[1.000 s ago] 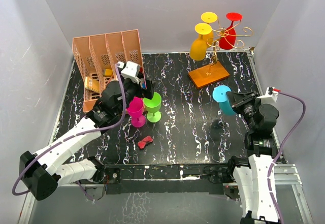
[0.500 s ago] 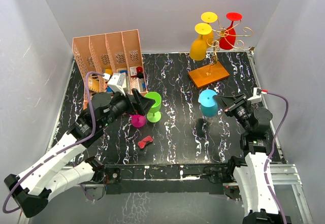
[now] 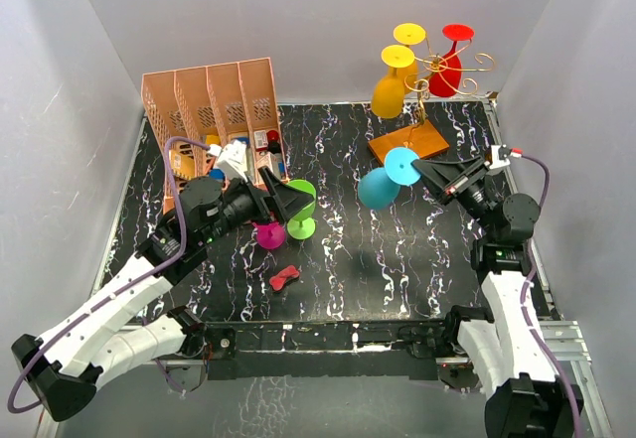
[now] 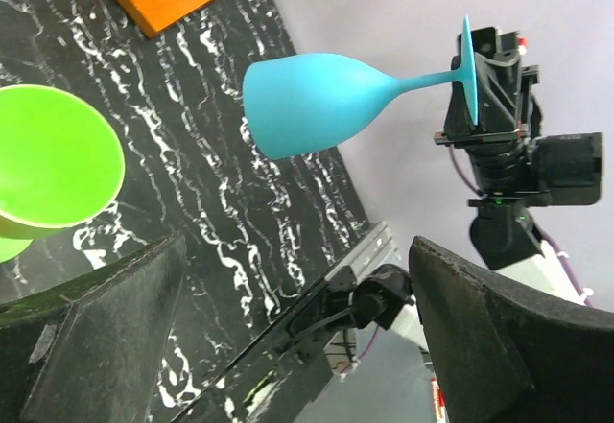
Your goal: Take the wine glass off the wine glass rack
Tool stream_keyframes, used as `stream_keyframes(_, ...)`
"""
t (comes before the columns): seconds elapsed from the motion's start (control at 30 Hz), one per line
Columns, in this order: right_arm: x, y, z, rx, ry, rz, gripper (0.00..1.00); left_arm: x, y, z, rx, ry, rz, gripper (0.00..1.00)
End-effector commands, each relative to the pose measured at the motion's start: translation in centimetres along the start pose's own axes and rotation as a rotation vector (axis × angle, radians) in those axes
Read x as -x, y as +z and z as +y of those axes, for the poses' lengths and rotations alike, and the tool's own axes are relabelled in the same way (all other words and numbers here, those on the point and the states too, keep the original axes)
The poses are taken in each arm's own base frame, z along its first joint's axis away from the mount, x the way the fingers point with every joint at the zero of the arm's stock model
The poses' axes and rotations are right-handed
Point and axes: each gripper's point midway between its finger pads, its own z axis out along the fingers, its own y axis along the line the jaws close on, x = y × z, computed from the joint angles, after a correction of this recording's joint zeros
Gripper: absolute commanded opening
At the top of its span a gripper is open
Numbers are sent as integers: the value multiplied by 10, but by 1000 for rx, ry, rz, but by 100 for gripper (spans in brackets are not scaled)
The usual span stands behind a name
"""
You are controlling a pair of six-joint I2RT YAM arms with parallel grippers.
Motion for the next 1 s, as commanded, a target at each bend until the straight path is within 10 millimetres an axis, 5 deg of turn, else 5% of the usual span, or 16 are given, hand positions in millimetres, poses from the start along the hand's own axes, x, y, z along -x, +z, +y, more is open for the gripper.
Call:
stream_keyframes(0.0,-5,-2,80,238,20,60,8,31,-15,-43,-140,-34,-90,97)
stream_keyframes(0.4,-9,-4,91,381,249,98,8,57,-15,-57,-263,-121,-57,97)
stream_keyframes(0.73,-18,1,122,489,314,163,8,53,1,-68,-449,-271,-32,97)
stream_keyframes(0.97,-27,15,126,524,368,197,8,46,-1,-78,-580,-335,12,96)
